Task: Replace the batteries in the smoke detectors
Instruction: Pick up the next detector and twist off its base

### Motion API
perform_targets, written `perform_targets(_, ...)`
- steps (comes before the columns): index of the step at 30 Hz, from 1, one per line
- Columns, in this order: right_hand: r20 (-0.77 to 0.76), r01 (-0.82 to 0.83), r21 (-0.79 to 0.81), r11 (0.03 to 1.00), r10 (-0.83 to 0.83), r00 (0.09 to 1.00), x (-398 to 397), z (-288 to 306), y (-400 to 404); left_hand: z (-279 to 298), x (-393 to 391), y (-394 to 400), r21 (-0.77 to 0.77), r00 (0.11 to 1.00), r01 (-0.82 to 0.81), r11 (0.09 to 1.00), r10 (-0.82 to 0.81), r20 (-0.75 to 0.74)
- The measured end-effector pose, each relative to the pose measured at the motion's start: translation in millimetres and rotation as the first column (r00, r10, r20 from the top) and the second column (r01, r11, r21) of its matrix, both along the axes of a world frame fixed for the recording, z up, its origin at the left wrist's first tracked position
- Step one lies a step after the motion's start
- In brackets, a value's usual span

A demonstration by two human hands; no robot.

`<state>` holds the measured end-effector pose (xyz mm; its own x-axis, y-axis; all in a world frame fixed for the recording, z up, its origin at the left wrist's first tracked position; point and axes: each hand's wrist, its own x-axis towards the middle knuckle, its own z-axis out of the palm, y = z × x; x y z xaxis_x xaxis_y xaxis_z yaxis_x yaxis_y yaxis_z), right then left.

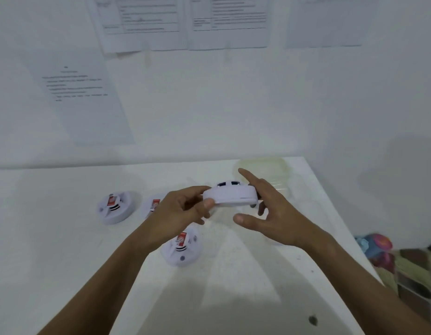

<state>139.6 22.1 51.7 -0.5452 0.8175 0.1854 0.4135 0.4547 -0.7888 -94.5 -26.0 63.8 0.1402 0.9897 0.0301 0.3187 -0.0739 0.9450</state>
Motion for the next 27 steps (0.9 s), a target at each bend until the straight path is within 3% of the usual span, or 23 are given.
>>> perform_targets(9,-0.024,-0.080,0.000,0.997,0.080,0.996,21,-8,6,20,29,10,-0.160,0.999,0.000,0.987,0.007,0.041)
perform_targets(13,-0.109,-0.060,0.041,0.997,0.065,0.992,23,-12,7,19,37,7,-0.032,0.987,-0.007,0.999,0.002,-0.160)
perform_targets(17,-0.179,-0.044,0.016,0.999,0.046,0.983,24,-10,7,14,36,1,0.088,0.909,0.115,0.990,-0.069,-0.412)
perform_targets(19,-0.177,-0.066,0.016,0.998,0.067,0.982,22,-8,7,11,35,1,0.118,0.888,0.155,0.981,-0.086,-0.452)
perform_targets(27,-0.157,-0.089,-0.028,0.996,0.083,0.984,16,-6,10,8,30,10,0.119,0.954,0.163,0.979,-0.126,-0.271)
